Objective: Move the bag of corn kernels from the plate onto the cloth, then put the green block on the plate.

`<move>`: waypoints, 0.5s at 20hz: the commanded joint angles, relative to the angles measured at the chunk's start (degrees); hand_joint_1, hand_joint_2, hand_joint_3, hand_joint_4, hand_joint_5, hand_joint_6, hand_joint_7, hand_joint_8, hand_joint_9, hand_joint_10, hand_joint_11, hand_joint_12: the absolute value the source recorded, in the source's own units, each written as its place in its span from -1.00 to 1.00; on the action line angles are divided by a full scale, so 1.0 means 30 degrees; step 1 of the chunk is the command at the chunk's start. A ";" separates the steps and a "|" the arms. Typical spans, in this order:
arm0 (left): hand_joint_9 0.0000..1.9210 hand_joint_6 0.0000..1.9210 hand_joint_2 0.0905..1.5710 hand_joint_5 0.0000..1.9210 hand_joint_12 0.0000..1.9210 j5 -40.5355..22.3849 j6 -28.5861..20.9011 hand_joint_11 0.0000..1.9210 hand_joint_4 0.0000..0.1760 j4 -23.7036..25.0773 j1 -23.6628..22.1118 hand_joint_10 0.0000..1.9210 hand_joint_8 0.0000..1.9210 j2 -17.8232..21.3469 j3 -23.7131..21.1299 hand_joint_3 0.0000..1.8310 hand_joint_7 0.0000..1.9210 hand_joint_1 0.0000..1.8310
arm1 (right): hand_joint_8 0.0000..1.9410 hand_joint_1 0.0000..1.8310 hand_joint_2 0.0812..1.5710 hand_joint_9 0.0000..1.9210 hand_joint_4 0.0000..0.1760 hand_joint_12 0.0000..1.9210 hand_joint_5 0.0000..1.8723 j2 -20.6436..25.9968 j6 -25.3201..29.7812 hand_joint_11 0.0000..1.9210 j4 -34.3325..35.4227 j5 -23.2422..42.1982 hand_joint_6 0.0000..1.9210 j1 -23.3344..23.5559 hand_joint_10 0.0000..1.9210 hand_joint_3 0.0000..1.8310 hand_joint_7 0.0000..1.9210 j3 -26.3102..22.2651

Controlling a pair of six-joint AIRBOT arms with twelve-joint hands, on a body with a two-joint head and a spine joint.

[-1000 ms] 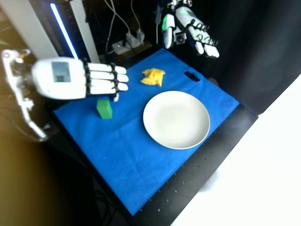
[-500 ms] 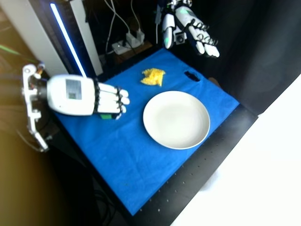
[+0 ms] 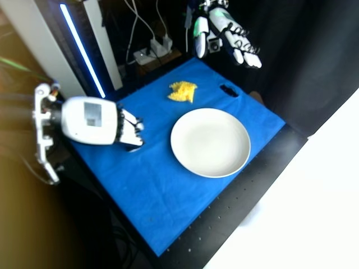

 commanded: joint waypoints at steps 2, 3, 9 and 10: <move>-1.00 -1.00 0.68 -0.97 -1.00 -0.2477 -0.0081 -1.00 0.58 0.0321 -0.0007 -1.00 -1.00 0.0150 -0.0040 -1.00 -1.00 -0.84 | 0.41 0.35 0.51 -0.02 -1.00 0.70 -0.23 -0.0002 0.0039 -0.50 0.1658 0.2387 0.20 0.0184 0.39 -1.00 -0.04 0.0304; -1.00 -1.00 0.69 -0.97 -1.00 -0.2481 -0.0081 -1.00 0.54 0.0313 0.0003 -1.00 -1.00 0.0150 -0.0040 -1.00 -1.00 -0.83 | 0.52 0.33 0.55 -0.07 -1.00 0.88 -0.29 -0.0002 0.0035 -0.40 0.2094 0.2895 0.25 0.0184 0.55 -0.99 -0.10 0.0415; -1.00 -1.00 0.62 -0.97 -0.98 -0.2483 -0.0084 -0.99 0.65 0.0210 0.0070 -1.00 -1.00 0.0137 -0.0036 -1.00 -1.00 -0.87 | 0.42 0.30 0.58 -0.04 -1.00 0.82 -0.37 -0.0244 -0.0846 -0.20 0.3729 0.3884 0.48 0.2315 0.41 -1.00 -0.11 0.1568; -1.00 -1.00 0.64 -0.98 -0.99 -0.2466 -0.0084 -1.00 0.67 0.0208 0.0070 -1.00 -1.00 0.0129 -0.0035 -1.00 -1.00 -0.86 | 0.46 0.30 0.59 -0.05 -1.00 0.84 -0.38 -0.0701 -0.0846 -0.23 0.3696 0.3743 0.49 0.3010 0.45 -1.00 -0.12 0.2027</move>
